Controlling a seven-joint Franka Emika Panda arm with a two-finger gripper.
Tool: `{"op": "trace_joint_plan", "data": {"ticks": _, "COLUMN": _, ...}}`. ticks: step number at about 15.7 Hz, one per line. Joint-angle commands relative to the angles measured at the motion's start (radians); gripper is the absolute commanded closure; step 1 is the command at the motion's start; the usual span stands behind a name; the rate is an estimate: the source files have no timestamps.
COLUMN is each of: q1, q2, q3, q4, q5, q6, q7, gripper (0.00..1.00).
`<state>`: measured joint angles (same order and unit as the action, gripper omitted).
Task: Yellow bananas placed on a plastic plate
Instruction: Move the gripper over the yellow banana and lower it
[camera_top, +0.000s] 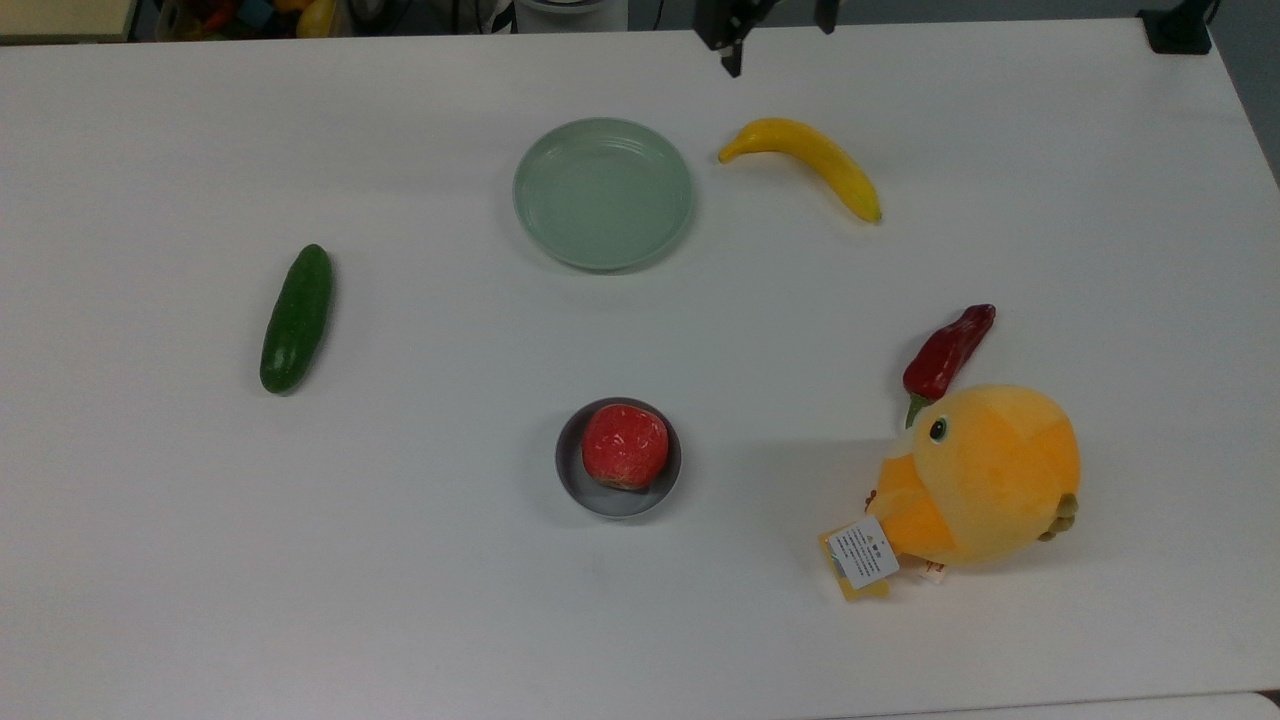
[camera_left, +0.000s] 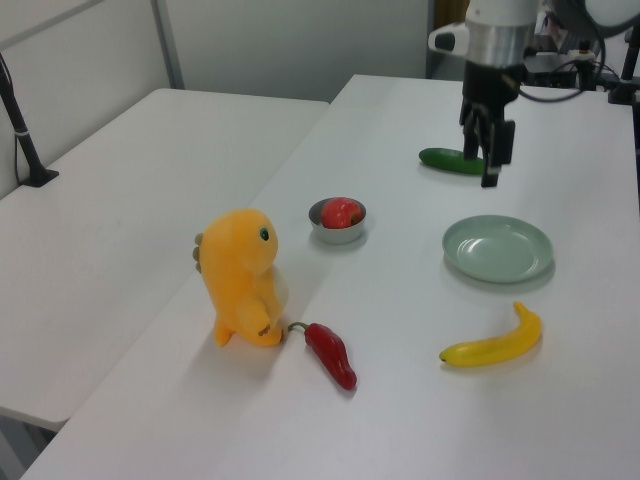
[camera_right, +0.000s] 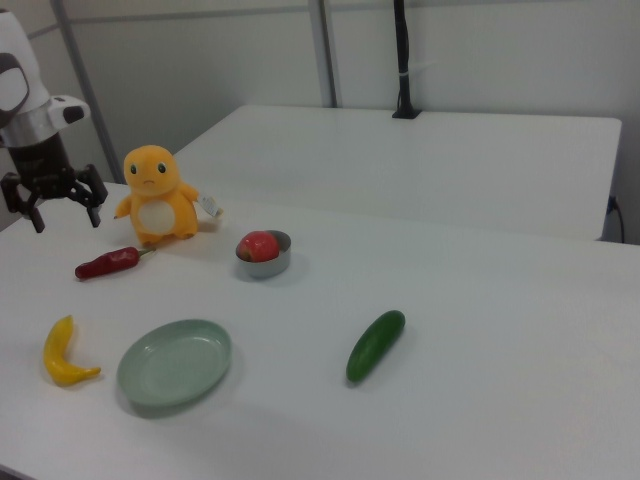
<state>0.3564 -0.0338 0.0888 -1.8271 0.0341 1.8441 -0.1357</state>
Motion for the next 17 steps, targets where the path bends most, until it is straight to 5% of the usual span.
{"op": "trace_joint_plan", "data": {"ticks": 1, "q1": 0.068, "q2": 0.052, "q3": 0.000, "q4": -0.021, "q5": -0.025, "q6": 0.037, "q7": -0.030, "gripper": 0.00}}
{"op": "trace_joint_plan", "data": {"ticks": 17, "q1": 0.157, "q2": 0.258, "q3": 0.058, "q4": -0.136, "q5": -0.066, "q6": 0.127, "q7": 0.004, "gripper": 0.00}}
